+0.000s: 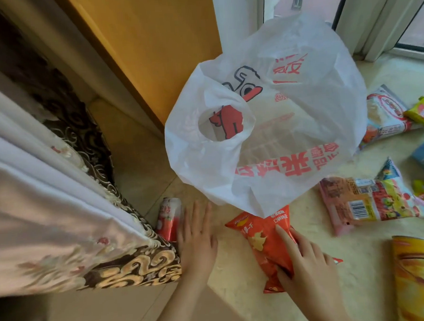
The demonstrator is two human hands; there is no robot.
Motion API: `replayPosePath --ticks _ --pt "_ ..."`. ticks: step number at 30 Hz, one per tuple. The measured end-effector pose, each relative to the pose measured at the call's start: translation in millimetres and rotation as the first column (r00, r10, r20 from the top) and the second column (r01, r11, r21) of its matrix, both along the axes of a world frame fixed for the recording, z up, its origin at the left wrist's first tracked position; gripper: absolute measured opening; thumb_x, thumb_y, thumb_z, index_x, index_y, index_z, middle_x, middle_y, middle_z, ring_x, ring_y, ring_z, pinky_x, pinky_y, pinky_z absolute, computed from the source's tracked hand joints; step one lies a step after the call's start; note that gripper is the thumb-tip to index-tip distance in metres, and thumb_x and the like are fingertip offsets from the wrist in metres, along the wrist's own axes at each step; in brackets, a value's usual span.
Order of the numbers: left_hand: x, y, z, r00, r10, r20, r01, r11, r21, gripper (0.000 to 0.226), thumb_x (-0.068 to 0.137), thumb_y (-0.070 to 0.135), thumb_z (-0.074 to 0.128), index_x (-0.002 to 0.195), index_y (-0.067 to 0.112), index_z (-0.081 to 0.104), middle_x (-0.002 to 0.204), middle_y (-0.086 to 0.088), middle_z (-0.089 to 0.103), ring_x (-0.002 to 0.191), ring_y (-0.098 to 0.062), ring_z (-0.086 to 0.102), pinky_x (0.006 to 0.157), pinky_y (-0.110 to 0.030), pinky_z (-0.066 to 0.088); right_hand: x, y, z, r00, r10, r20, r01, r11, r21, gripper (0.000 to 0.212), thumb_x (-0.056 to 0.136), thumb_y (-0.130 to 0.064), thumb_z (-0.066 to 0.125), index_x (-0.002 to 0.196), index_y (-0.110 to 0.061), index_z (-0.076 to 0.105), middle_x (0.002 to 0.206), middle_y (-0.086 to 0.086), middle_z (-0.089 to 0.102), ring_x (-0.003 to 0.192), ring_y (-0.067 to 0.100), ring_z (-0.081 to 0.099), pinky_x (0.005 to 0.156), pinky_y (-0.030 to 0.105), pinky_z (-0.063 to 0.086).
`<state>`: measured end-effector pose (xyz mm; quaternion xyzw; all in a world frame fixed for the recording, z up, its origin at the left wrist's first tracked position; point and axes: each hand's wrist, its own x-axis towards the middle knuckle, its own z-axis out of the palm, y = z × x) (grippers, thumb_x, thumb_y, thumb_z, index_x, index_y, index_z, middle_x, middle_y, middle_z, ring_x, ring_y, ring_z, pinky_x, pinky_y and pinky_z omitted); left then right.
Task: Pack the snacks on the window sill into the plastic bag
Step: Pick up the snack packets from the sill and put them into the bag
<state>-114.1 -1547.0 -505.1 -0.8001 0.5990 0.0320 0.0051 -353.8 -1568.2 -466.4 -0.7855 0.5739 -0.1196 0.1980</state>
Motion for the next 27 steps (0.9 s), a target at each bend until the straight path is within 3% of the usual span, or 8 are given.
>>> replayPosePath --ticks 6,8,10,14,19,21,24,27 --pt "32 -6 -3 0.966 0.225 0.124 -0.228 0.973 0.012 0.100 0.063 0.016 0.081 0.148 0.020 0.029 0.155 -0.018 0.028 0.140 -0.038 0.030 0.108 -0.052 0.028 18 11 -2 0.999 0.039 -0.006 -0.039 0.999 -0.024 0.067 0.069 -0.046 0.045 0.134 -0.030 0.043 0.121 0.009 0.064 0.097 0.029 0.065 0.068 0.042 0.049" --pt "39 -12 0 0.940 0.322 0.112 -0.325 0.946 0.008 0.096 0.064 0.010 0.080 0.148 0.022 0.035 0.154 -0.019 0.028 0.137 -0.040 0.034 0.103 -0.053 0.035 19 12 -3 0.997 0.067 -0.025 -0.069 0.997 -0.047 0.068 0.069 -0.044 0.053 0.135 -0.030 0.043 0.123 0.008 0.063 0.098 0.029 0.064 0.069 0.042 0.049" --pt "44 -17 3 0.915 0.393 0.096 -0.398 0.916 0.050 0.092 0.077 0.010 0.071 0.152 0.029 0.021 0.159 -0.017 0.015 0.140 -0.039 0.026 0.102 -0.051 0.037 18 11 -3 0.996 0.087 -0.032 -0.088 0.996 -0.026 0.082 0.062 -0.039 0.076 0.136 -0.030 0.042 0.125 0.008 0.062 0.099 0.030 0.065 0.070 0.042 0.049" --pt "50 -22 5 0.921 0.361 0.148 -0.379 0.918 0.115 0.085 0.091 0.015 0.057 0.152 0.038 0.002 0.159 -0.014 -0.004 0.142 -0.036 0.018 0.098 -0.046 0.043 16 11 -2 0.996 0.084 -0.024 -0.083 0.996 0.037 0.097 0.050 -0.034 0.089 0.135 -0.028 0.043 0.123 0.009 0.063 0.098 0.031 0.065 0.070 0.043 0.051" --pt "58 -25 12 0.932 0.333 0.142 -0.353 0.922 0.157 0.081 0.092 0.022 0.056 0.151 0.042 0.005 0.154 -0.019 0.012 0.123 -0.035 0.045 0.079 -0.038 0.052 15 13 1 0.996 0.087 0.016 -0.088 0.993 0.078 0.097 0.051 -0.032 0.089 0.136 -0.030 0.041 0.121 0.009 0.065 0.098 0.031 0.066 0.070 0.043 0.052" --pt "58 -27 21 0.928 0.359 0.093 -0.371 0.913 0.169 0.083 0.090 0.030 0.058 0.151 0.044 0.003 0.146 -0.018 0.027 0.107 -0.033 0.057 0.071 -0.035 0.054 13 12 4 0.996 0.083 0.020 -0.084 0.994 0.069 0.090 0.056 -0.032 0.086 0.135 -0.031 0.042 0.119 0.009 0.066 0.097 0.029 0.067 0.068 0.042 0.052" --pt "44 -25 37 0.915 0.392 -0.093 -0.379 0.916 0.130 0.090 0.084 0.035 0.065 0.150 0.047 0.005 0.132 -0.013 0.041 0.091 -0.032 0.064 0.065 -0.033 0.053 7 12 18 0.998 0.057 0.007 -0.057 0.997 0.045 0.062 0.071 -0.045 0.054 0.131 -0.031 0.046 0.111 0.007 0.069 0.090 0.028 0.069 0.063 0.040 0.052" --pt "15 -8 61 0.887 0.351 -0.299 -0.368 0.930 -0.002 0.099 0.076 0.031 0.074 0.149 0.048 0.008 0.128 -0.010 0.049 0.087 -0.032 0.065 0.060 -0.037 0.056 -4 14 28 1.000 0.009 0.015 -0.010 0.997 0.083 0.065 0.068 -0.051 0.044 0.130 -0.031 0.046 0.106 0.006 0.071 0.084 0.026 0.071 0.060 0.038 0.053"
